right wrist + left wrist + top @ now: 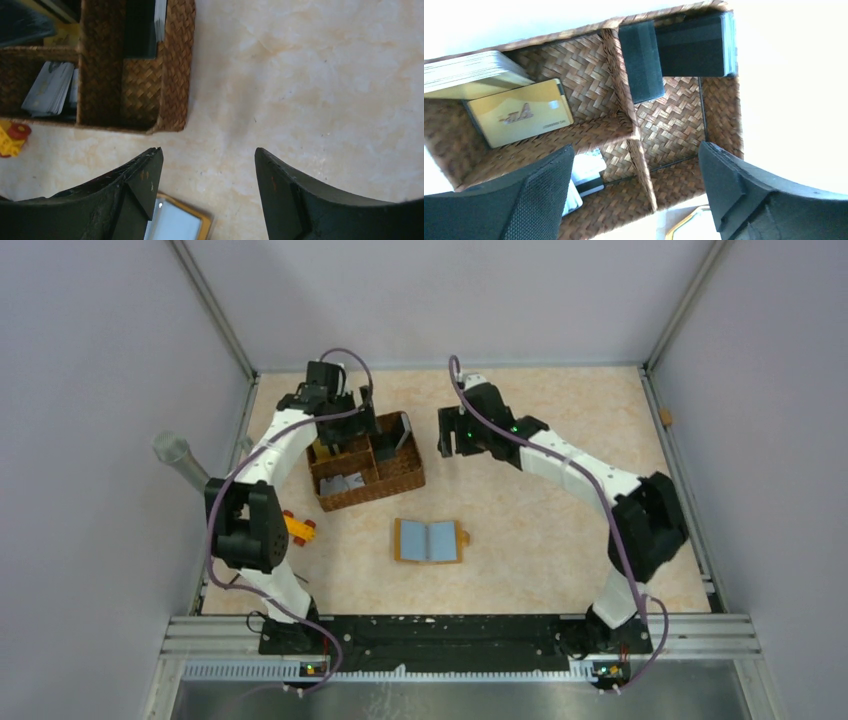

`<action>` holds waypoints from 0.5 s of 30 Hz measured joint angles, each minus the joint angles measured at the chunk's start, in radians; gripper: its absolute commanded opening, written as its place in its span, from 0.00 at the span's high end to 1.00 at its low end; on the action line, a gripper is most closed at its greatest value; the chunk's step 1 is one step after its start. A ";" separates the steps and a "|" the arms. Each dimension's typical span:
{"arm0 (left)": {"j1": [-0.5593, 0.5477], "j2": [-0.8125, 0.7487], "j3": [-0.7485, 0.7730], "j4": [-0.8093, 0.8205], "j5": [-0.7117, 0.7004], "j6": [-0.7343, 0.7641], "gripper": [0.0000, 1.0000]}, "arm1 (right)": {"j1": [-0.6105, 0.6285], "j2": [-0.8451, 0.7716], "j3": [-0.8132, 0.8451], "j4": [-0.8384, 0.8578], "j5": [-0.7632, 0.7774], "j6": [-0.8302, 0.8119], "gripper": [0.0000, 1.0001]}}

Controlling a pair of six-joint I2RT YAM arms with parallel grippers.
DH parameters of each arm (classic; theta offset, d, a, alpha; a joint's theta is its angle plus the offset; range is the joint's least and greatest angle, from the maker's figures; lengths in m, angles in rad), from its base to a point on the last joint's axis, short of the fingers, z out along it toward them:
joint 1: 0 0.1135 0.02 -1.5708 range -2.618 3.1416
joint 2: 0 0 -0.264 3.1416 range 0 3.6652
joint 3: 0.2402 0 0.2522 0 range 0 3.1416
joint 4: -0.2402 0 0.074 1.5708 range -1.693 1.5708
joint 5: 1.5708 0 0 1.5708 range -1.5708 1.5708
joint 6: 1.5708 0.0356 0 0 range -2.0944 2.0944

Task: Put the credit cards into the card holder
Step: Pick up the credit card from the storage box.

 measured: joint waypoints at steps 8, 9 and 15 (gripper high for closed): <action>0.060 -0.267 -0.089 -0.016 -0.051 0.055 0.01 | 0.008 0.335 0.399 -0.093 0.112 -0.027 0.30; 0.069 -0.291 -0.105 -0.016 -0.058 0.060 0.01 | 0.010 0.372 0.444 -0.108 0.120 -0.029 0.30; 0.085 -0.388 -0.171 -0.026 -0.131 0.093 0.01 | 0.020 0.581 0.723 -0.167 0.131 -0.035 0.30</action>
